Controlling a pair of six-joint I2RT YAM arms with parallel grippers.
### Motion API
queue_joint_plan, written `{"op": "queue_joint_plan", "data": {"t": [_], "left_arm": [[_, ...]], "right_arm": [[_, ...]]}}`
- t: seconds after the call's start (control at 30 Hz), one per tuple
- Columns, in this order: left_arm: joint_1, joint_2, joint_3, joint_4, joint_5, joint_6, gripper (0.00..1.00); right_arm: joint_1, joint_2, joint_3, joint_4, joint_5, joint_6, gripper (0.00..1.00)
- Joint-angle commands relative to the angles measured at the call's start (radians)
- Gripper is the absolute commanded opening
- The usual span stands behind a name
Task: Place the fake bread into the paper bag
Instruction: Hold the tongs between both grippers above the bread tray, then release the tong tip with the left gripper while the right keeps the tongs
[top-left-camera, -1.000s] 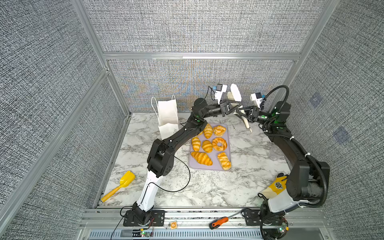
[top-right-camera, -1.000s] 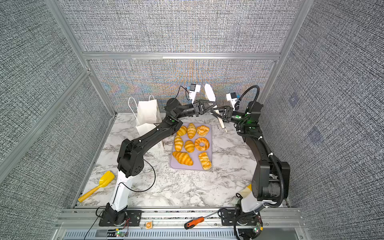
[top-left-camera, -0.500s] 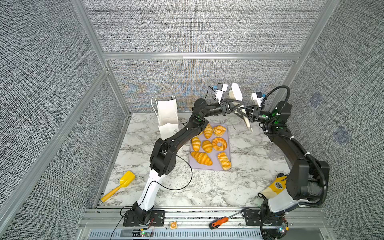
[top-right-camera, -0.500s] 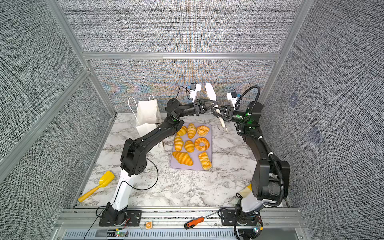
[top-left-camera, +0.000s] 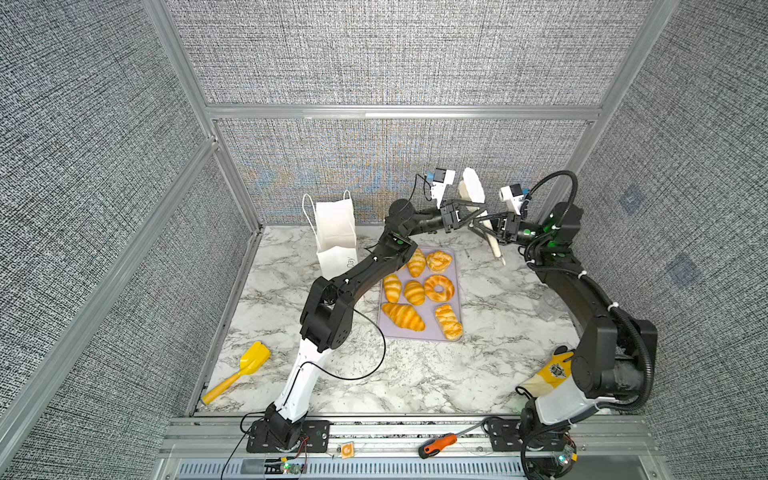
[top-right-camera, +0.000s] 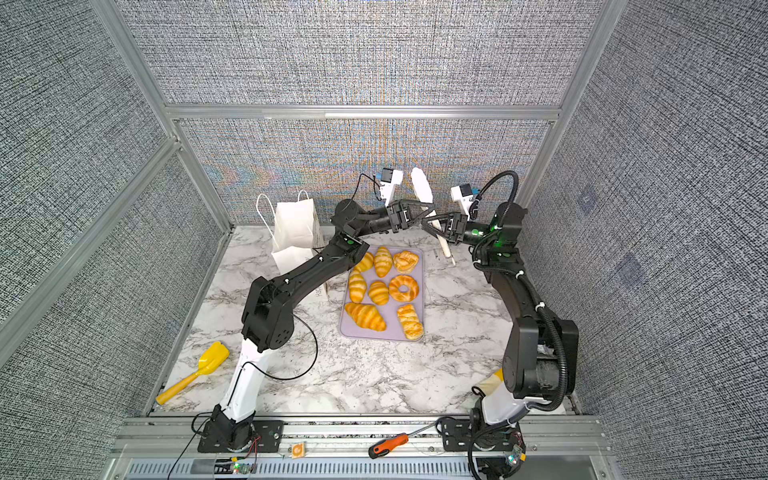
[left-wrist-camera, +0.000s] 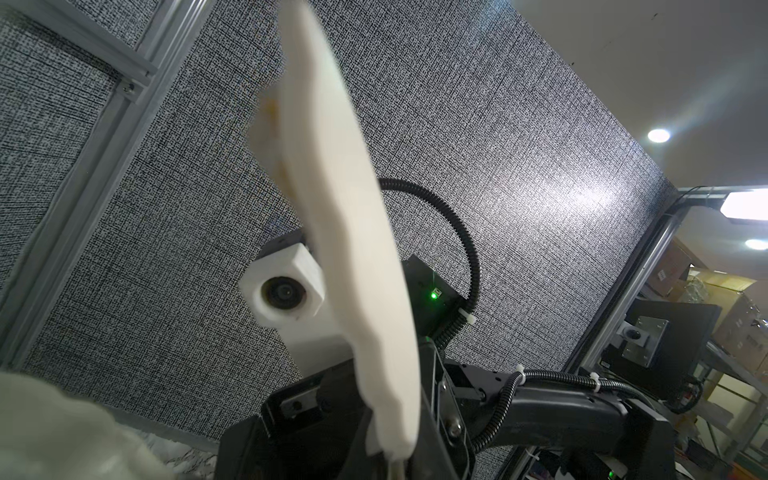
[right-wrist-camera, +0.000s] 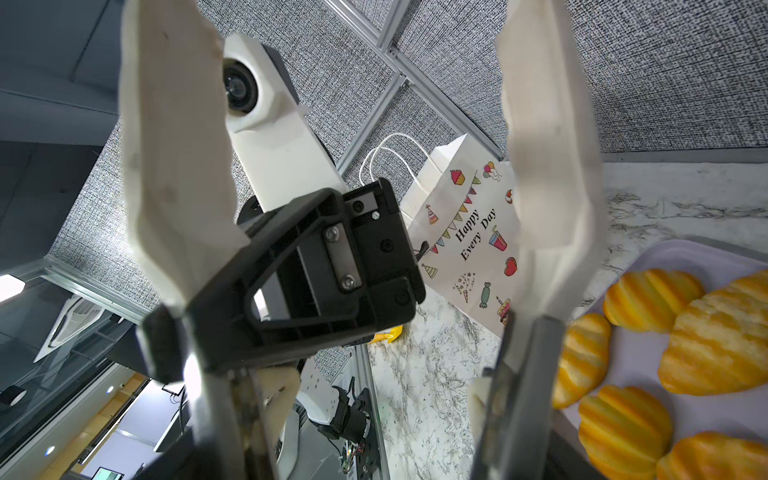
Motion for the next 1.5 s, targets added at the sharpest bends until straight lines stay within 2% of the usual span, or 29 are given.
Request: {"op": "queue_joint_plan", "data": {"t": [0.0,0.13,0.23,0.43,0.57,0.67,0.77,0.9,1.0,1.2,1.47], "left_arm": [[-0.022,0.011,0.006,0.093,0.111,-0.036,0.03],[-0.019,0.011,0.005,0.096,0.11,-0.041,0.08],[-0.014,0.001,-0.002,0.088,0.109,-0.032,0.14],[0.004,-0.042,-0.065,0.049,0.075,0.011,0.38],[0.022,-0.087,-0.125,-0.027,0.043,0.072,0.47],[0.035,-0.119,-0.159,-0.108,0.016,0.125,0.5],[0.045,-0.145,-0.188,-0.205,-0.012,0.18,0.52],[0.053,-0.164,-0.19,-0.317,-0.041,0.247,0.56],[0.059,-0.171,-0.189,-0.384,-0.07,0.279,0.57],[0.065,-0.185,-0.18,-0.517,-0.121,0.349,0.63],[0.072,-0.222,-0.176,-0.708,-0.254,0.469,0.69]], "right_arm": [[0.003,0.007,0.012,0.007,0.089,0.028,0.74],[0.0,0.001,0.007,-0.001,0.088,0.021,0.71],[-0.007,-0.005,0.011,-0.071,0.09,-0.024,0.7],[-0.021,-0.029,0.048,-0.352,0.122,-0.254,0.65],[-0.023,-0.036,0.1,-0.577,0.144,-0.42,0.62],[-0.026,-0.041,0.118,-0.663,0.159,-0.487,0.62],[-0.027,-0.036,0.16,-0.825,0.207,-0.605,0.61],[-0.028,-0.016,0.236,-1.067,0.302,-0.773,0.62],[-0.028,-0.003,0.272,-1.177,0.379,-0.855,0.61],[-0.025,0.0,0.28,-1.241,0.471,-0.893,0.61],[0.028,0.031,0.348,-1.424,0.713,-1.025,0.6]]}}
